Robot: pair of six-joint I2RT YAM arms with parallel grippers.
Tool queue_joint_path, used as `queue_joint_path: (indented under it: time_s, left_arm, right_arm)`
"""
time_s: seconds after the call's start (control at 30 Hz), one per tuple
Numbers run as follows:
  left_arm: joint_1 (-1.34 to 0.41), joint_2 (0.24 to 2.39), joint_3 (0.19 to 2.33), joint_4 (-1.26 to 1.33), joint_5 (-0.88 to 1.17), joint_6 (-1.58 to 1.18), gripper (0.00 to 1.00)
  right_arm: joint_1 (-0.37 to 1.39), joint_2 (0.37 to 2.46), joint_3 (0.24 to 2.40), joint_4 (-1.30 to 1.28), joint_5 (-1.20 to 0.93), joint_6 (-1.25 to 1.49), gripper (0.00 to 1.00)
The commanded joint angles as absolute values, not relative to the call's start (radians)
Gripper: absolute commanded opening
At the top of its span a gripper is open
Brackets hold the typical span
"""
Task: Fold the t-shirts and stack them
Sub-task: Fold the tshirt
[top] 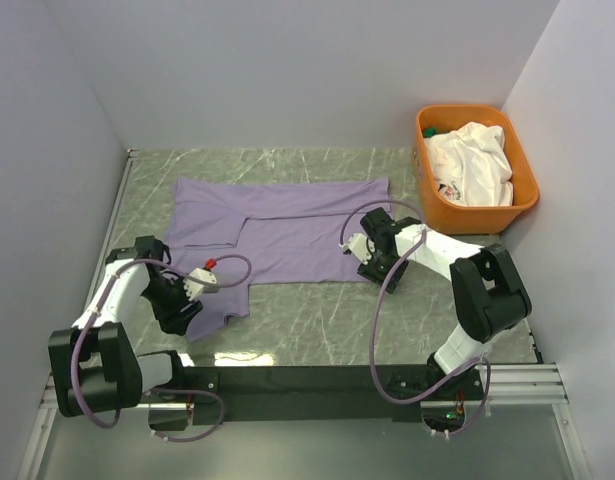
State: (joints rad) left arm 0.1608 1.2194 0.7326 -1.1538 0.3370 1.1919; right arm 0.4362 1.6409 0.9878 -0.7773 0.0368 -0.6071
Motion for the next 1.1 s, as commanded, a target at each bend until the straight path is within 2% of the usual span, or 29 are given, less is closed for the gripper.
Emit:
queue_joint_path:
  time_s: [0.0,0.33,0.63,0.77,0.93,1.03,1.07]
  left_arm:
    - [0.120,1.181,0.713,-1.042,0.299,1.172,0.60]
    - [0.228,1.363,0.928,-1.009,0.402,1.115,0.56]
    - [0.233,1.436,0.942,-0.951,0.393,1.121,0.56]
    - [0.233,1.450,0.916,-0.916,0.391,1.112,0.55]
    - [0.233,1.474,0.877,-0.854,0.373,1.108,0.54]
    - [0.230,1.496,0.861,-0.827,0.362,1.106,0.52]
    - [0.230,1.503,0.858,-0.819,0.356,1.104,0.51]
  right_arm:
    - [0.443,1.600,0.962,-0.718,0.060,-0.600,0.52]
    - [0.445,1.563,0.940,-0.709,0.069,-0.632,0.50]
    - [0.445,1.629,0.951,-0.669,0.063,-0.649,0.45]
    - [0.443,1.654,0.922,-0.644,0.089,-0.667,0.34]
    - [0.445,1.670,0.896,-0.609,0.118,-0.675,0.25]
    - [0.445,1.680,0.900,-0.609,0.130,-0.670,0.12]
    - [0.445,1.681,0.907,-0.614,0.132,-0.670,0.04]
